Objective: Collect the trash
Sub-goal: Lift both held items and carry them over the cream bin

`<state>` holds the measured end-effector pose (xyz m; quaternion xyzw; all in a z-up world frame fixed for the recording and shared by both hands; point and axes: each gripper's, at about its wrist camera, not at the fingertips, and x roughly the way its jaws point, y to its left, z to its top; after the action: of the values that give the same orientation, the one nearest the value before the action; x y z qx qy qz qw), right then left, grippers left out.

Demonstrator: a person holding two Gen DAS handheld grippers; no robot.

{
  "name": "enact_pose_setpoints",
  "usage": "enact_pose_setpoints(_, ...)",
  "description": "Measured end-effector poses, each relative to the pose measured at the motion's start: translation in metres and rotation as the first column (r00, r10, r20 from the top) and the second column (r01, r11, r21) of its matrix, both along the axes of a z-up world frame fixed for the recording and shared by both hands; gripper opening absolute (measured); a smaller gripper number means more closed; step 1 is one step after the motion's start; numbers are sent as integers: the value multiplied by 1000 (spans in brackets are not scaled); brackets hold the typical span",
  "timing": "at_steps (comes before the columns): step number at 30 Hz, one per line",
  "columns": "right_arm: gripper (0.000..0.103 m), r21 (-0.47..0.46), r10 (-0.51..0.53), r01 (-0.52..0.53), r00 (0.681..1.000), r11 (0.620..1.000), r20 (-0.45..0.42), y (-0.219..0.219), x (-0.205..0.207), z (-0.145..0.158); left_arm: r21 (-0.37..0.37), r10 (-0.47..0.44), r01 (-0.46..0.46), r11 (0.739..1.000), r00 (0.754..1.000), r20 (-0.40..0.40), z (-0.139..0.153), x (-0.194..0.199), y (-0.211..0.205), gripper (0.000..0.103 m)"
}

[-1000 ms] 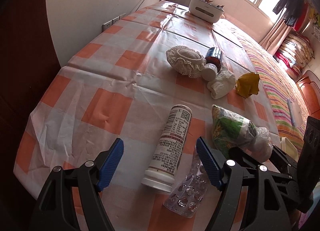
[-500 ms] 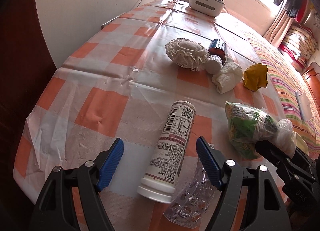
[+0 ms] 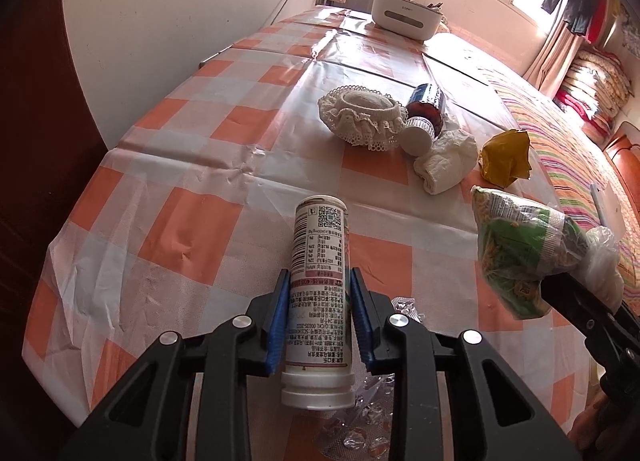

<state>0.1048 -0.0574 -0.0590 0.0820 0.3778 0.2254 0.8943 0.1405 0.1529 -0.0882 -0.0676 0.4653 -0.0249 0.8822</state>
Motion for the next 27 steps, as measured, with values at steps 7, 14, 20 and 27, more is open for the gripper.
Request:
enact_pose_setpoints(7, 36, 10, -29, 29, 1000, 1000, 11, -14, -2, 4, -11, 5, -4, 1000, 999, 40, 9, -1, -8, 28)
enact_pose_setpoints(14, 36, 12, -72, 72, 997, 997, 21, -32, -7, 7, -11, -11, 12, 1000, 997, 78, 20, -3, -23, 28)
enact_pose_setpoints(20, 36, 15, -113, 112, 993, 994, 29, -51, -11, 8, -4, -56, 57, 998, 993, 100, 26, -6, -44, 28)
enact_pose_setpoints(27, 36, 17, -158, 158, 987, 987, 36, -72, -19, 10, -5, -113, 114, 993, 987, 112, 29, -9, -72, 28)
